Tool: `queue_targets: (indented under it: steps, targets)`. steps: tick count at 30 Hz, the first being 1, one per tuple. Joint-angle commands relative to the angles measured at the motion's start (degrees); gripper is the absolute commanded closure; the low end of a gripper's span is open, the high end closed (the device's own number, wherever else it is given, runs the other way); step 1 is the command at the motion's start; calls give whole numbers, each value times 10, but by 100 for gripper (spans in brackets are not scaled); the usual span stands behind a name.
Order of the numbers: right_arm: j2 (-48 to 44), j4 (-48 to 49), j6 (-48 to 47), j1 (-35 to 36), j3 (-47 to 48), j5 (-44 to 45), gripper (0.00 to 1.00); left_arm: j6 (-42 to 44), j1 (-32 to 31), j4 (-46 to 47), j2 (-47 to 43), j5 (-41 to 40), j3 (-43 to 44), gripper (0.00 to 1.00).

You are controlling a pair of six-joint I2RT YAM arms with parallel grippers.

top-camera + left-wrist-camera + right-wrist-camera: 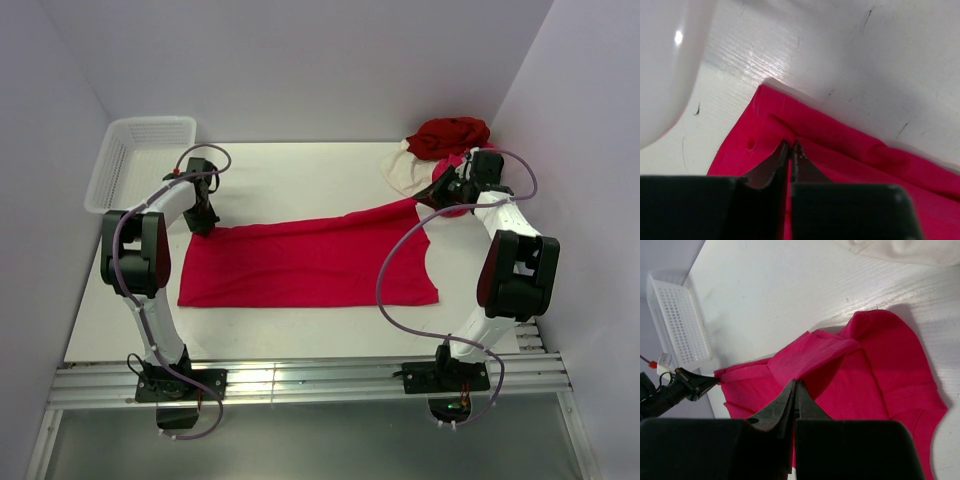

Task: Roll the t-shirts
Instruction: Fold the tshirt

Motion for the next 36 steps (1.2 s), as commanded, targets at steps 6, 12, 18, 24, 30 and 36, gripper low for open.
queue_targets:
  steps: [6,12,18,24,30,36]
  targets:
    - [-5,23,6,-7,15,-14,100,-7,2,-10,-9,-19,28,100]
    - [-13,24,8,-7,11,-10,100,-10,2,-19,-31,-27,40,100]
    - [-36,34,18,-9,-13,0,100,-10,2,-23,-46,-38,54,100]
    - [-25,42,30,-12,-11,-9,100,2,8,-15,-30,-45,87,100]
    - [-19,45,40,-12,3,-13,100,9,9,-5,-14,-49,117,100]
    - [-24,38,34,-12,2,-13,100,14,9,-2,-1,-46,129,100]
